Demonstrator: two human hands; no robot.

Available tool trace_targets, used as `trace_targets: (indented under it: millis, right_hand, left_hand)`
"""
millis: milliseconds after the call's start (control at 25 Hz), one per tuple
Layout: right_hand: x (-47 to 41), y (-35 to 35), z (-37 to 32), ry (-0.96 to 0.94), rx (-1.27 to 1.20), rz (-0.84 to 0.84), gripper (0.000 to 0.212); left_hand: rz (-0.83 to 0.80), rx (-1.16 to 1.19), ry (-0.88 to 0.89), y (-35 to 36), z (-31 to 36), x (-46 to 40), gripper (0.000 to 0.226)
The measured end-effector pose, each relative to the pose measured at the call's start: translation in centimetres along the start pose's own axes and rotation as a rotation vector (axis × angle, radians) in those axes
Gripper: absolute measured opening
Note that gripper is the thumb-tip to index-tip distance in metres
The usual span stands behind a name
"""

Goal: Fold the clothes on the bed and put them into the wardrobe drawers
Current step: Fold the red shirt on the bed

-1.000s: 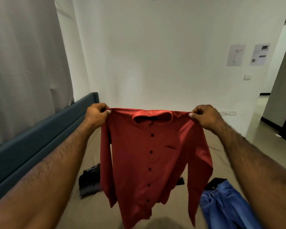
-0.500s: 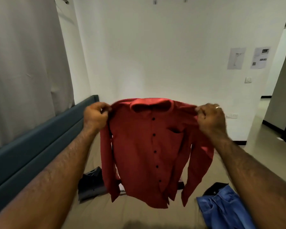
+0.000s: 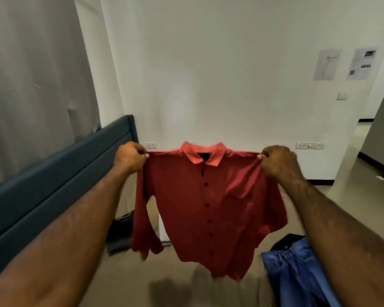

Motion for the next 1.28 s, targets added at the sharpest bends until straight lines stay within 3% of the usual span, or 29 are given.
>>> trace_targets:
  millis: [40, 160, 280, 360, 400, 440, 480, 520, 560, 600, 640, 680, 720, 760, 800, 880, 960, 1040, 1160, 1280]
  right_hand:
    - [-1.4, -1.1, -0.4, 0.006, -0.095, 0.060, 0.018]
    - [-3.1, -1.5, -0.7, 0.016, -0.217, -0.033, 0.010]
    - [-3.9, -0.5, -0.3, 0.024, -0.212, -0.107, 0.021]
    - [-5.2, -0.8, -0.9, 0.064, -0.242, 0.014, 0.016]
    - [-5.2, -1.2, -1.4, 0.065, -0.295, 0.148, 0.016]
    - [-5.0, -1.8, -2.3, 0.022, -0.375, 0.329, 0.017]
    - [-3.5, -2.2, -3.1, -0.062, -0.468, 0.534, 0.019]
    - [-1.7, -1.4, -3.2, -0.160, -0.523, 0.669, 0.021]
    - [-0.2, 0.7, -2.3, -0.220, -0.535, 0.663, 0.023]
    - [1.6, 4.6, -0.7, -0.214, -0.458, 0.451, 0.025]
    - [4.1, 9.2, 1.1, -0.163, -0.288, 0.052, 0.026]
    - [7.3, 13.3, 3.6, -0.069, -0.009, -0.362, 0.027]
    - [10.9, 16.4, 6.3, -0.036, 0.212, -0.624, 0.032]
    - [12.9, 18.4, 8.0, -0.003, 0.202, -0.720, 0.034]
    - [12.1, 18.7, 8.7, 0.049, 0.191, -0.677, 0.033]
    - [6.5, 15.3, 7.1, 0.131, 0.111, -0.327, 0.027]
    - [1.9, 11.8, 5.0, 0.229, -0.039, -0.128, 0.026]
    - [-0.4, 10.0, 3.5, 0.300, -0.132, -0.065, 0.022]
    - [-1.4, 9.8, 2.7, 0.309, -0.095, -0.101, 0.021]
    - [-1.9, 9.4, 2.7, 0.307, -0.128, -0.107, 0.019]
  left_hand:
    - [0.021, 0.040, -0.012, -1.2, 1.2, -1.0, 0.009]
    - [-0.069, 0.074, -0.073, -1.4, 2.3, -1.9, 0.005]
    - [-0.158, -0.009, -0.087, -0.6, 2.2, -1.4, 0.003]
    - [-0.153, 0.080, -0.114, -0.2, 2.5, -2.5, 0.008]
    - [-0.055, 0.222, -0.119, -0.6, 3.1, -2.9, 0.013]
    - [0.146, 0.354, -0.088, -1.2, 3.5, -3.5, 0.015]
    - [0.389, 0.461, 0.000, -1.9, 3.6, -2.6, 0.017]
    - [0.532, 0.468, 0.130, -1.3, 3.5, -1.3, 0.021]
    - [0.512, 0.389, 0.195, 1.0, 2.6, 0.2, 0.026]
    - [0.279, 0.271, 0.215, 4.8, 0.7, 2.4, 0.029]
    - [-0.103, 0.058, 0.204, 8.8, -1.4, 5.6, 0.029]
    - [-0.508, -0.304, 0.232, 12.2, -4.6, 9.0, 0.026]
    - [-0.812, -0.515, 0.206, 15.0, -8.2, 12.0, 0.023]
    - [-0.964, -0.503, 0.103, 17.2, -10.6, 14.2, 0.021]
    - [-0.903, -0.472, -0.001, 17.5, -11.3, 13.3, 0.019]
    - [-0.458, -0.319, -0.092, 15.5, -9.4, 7.9, 0.014]
    - [-0.264, -0.165, -0.130, 13.0, -6.0, 4.0, 0.010]
    - [-0.184, -0.081, -0.155, 10.9, -3.8, 1.7, 0.009]
    - [-0.087, -0.126, -0.122, 8.9, -2.1, 0.2, 0.011]
    - [-0.141, -0.157, -0.105, 8.4, -2.2, -0.8, 0.013]
Point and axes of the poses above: each hand's wrist, its own x-axis away from the middle knuckle, its own y-axis out of the palm, z = x × y, the point moved 3 cm from there along -x, towards the middle knuckle, and after that the axes turned 9 degrees about -x, right-handed, at the moved point
